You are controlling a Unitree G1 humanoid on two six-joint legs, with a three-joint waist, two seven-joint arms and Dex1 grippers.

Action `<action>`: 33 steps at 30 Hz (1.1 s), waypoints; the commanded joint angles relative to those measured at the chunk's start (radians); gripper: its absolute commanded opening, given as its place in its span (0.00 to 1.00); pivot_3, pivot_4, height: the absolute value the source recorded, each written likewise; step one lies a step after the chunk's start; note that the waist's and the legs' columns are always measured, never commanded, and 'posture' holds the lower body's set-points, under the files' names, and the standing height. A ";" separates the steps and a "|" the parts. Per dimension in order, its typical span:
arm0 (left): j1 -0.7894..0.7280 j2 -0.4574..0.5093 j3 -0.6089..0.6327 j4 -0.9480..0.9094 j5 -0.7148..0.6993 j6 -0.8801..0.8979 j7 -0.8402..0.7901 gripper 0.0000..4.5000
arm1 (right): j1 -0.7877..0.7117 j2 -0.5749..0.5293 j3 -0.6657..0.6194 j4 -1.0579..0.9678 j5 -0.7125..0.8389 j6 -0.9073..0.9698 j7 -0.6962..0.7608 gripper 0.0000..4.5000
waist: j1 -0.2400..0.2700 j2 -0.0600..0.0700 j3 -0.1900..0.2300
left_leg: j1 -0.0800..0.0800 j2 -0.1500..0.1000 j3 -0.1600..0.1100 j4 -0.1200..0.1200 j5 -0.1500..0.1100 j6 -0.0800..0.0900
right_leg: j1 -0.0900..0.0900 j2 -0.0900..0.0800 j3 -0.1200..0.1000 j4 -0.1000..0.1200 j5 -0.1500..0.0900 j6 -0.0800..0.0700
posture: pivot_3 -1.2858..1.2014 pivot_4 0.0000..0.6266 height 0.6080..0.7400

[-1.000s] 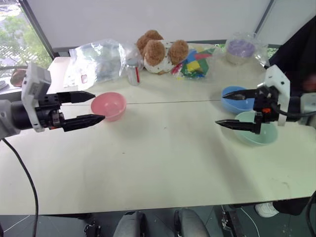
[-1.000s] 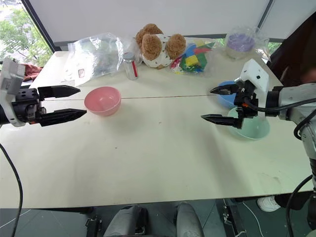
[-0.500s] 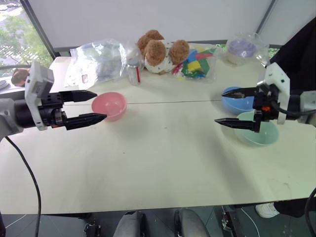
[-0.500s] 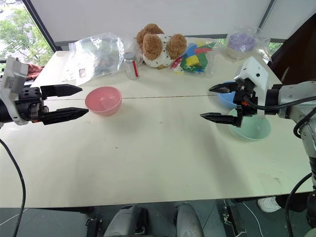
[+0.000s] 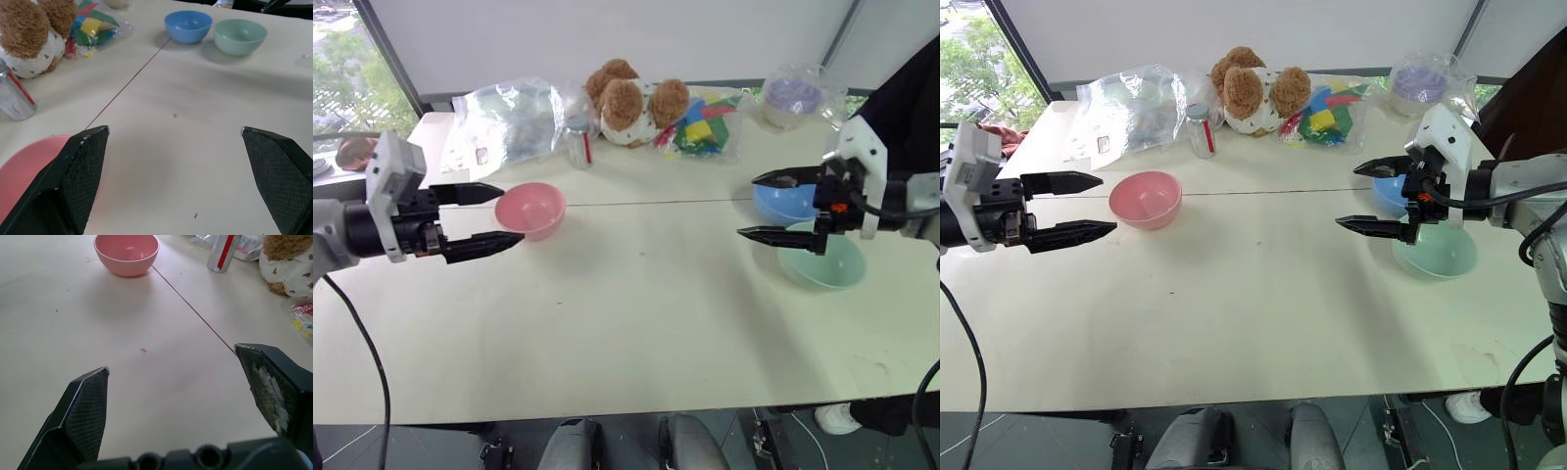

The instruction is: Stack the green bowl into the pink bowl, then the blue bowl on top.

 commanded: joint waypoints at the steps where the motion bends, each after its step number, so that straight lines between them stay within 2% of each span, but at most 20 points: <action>1: -0.024 -0.007 -0.031 0.015 0.068 -0.077 0.013 0.99 | -0.023 -0.002 -0.019 -0.009 -0.004 -0.015 -0.006 1.00 | 0.000 0.000 0.000 | 0.000 0.000 0.000 0.000 0.000 0.000 | 0.000 0.000 0.000 0.000 0.000 0.000 | 0.52 0.24 1.00; 6: -0.042 0.007 -0.232 0.161 0.383 -0.335 0.025 0.99 | -0.020 0.004 -0.016 -0.019 -0.011 -0.017 -0.016 1.00 | 0.000 0.000 0.000 | 0.000 0.000 0.000 0.000 0.000 0.001 | 0.000 0.000 0.000 0.000 0.000 0.000 | 0.52 0.24 1.00; 8: -0.081 -0.015 -0.305 0.260 0.479 -0.431 0.023 0.99 | -0.014 0.007 -0.018 -0.027 -0.011 -0.015 -0.021 1.00 | 0.000 0.000 0.000 | 0.000 -0.001 0.001 0.000 -0.001 0.001 | 0.000 0.000 0.000 0.000 0.000 0.000 | 0.52 0.24 1.00; 15: -0.349 -0.197 -0.496 0.702 0.706 -0.701 0.019 0.99 | 0.011 0.019 -0.027 -0.062 -0.007 -0.007 -0.051 1.00 | 0.019 0.000 0.000 | -0.001 -0.001 0.002 0.002 -0.002 0.003 | 0.000 0.004 -0.001 0.000 0.000 0.000 | 0.52 0.24 1.00; 21: -0.481 -0.291 -0.594 0.967 0.832 -0.874 -0.029 0.99 | 0.029 0.019 -0.046 -0.095 0.006 0.013 -0.074 1.00 | 0.022 0.000 0.000 | -0.001 -0.001 0.003 0.001 -0.001 0.002 | -0.001 0.005 -0.002 0.000 0.000 0.000 | 0.52 0.24 1.00; 24: -0.525 -0.318 -0.610 1.060 0.869 -0.932 -0.035 0.82 | 0.038 0.015 -0.054 -0.101 0.009 0.019 -0.079 1.00 | 0.022 0.000 0.000 | -0.001 -0.001 0.003 0.002 -0.001 0.003 | -0.001 0.005 -0.002 0.000 0.000 0.000 | 0.52 0.24 1.00; 31: -0.599 -0.362 -0.612 1.168 0.923 -1.018 -0.052 0.01 | 0.069 0.004 -0.083 -0.115 0.013 0.036 -0.089 1.00 | 0.025 -0.001 0.000 | -0.001 -0.001 0.003 0.002 -0.002 0.004 | -0.001 0.004 -0.002 0.000 0.000 0.001 | 0.52 0.24 1.00; 33: -0.630 -0.387 -0.613 1.164 0.920 -1.046 -0.079 0.01 | 0.098 -0.012 -0.110 -0.121 0.015 0.045 -0.092 1.00 | 0.028 -0.001 0.000 | -0.001 -0.001 0.003 0.002 -0.002 0.004 | -0.001 0.004 -0.002 0.000 0.000 0.001 | 0.52 0.24 1.00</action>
